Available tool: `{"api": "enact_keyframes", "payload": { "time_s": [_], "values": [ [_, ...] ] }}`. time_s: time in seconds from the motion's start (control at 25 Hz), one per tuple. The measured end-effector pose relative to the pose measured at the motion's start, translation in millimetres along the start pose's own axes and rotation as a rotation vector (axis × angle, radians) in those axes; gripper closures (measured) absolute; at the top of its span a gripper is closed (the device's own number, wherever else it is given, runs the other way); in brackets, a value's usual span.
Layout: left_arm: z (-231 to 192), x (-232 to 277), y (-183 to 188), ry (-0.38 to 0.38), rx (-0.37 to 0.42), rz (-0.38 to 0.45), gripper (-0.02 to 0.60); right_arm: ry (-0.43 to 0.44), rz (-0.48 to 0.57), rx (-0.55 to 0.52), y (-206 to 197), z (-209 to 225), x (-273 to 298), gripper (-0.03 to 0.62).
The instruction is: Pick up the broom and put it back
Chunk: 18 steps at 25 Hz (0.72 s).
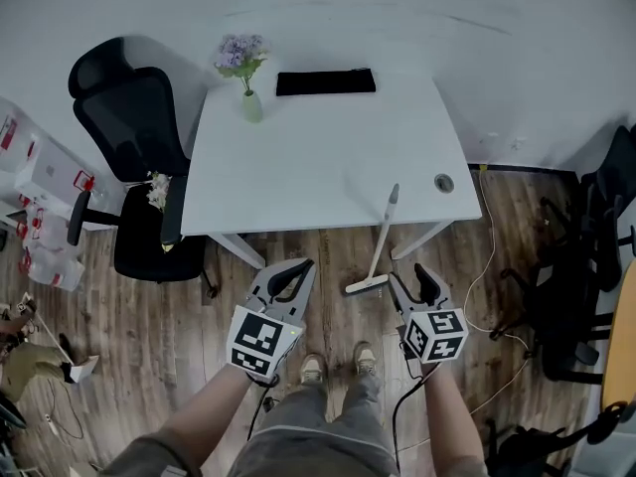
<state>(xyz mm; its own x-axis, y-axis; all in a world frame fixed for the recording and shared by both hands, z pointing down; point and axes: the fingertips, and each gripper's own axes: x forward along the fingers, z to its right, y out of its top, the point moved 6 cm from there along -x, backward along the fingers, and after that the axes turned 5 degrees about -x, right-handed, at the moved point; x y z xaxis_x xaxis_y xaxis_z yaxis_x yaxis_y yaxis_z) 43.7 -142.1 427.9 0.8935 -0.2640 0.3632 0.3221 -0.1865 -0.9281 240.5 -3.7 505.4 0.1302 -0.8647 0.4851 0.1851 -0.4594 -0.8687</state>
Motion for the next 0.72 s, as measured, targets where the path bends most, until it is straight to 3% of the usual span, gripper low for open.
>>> {"api": "enact_keyframes", "payload": {
  "time_s": [0.44,0.72],
  "values": [
    [-8,75,-47,0.04,-0.029,-0.038,0.565,0.116,-0.057,-0.033,-46,53,96,0.335],
    [-18,109,-87,0.132,-0.037,-0.029,0.565,0.158,-0.099,-0.077,-92,73,153,0.335]
  ]
}}
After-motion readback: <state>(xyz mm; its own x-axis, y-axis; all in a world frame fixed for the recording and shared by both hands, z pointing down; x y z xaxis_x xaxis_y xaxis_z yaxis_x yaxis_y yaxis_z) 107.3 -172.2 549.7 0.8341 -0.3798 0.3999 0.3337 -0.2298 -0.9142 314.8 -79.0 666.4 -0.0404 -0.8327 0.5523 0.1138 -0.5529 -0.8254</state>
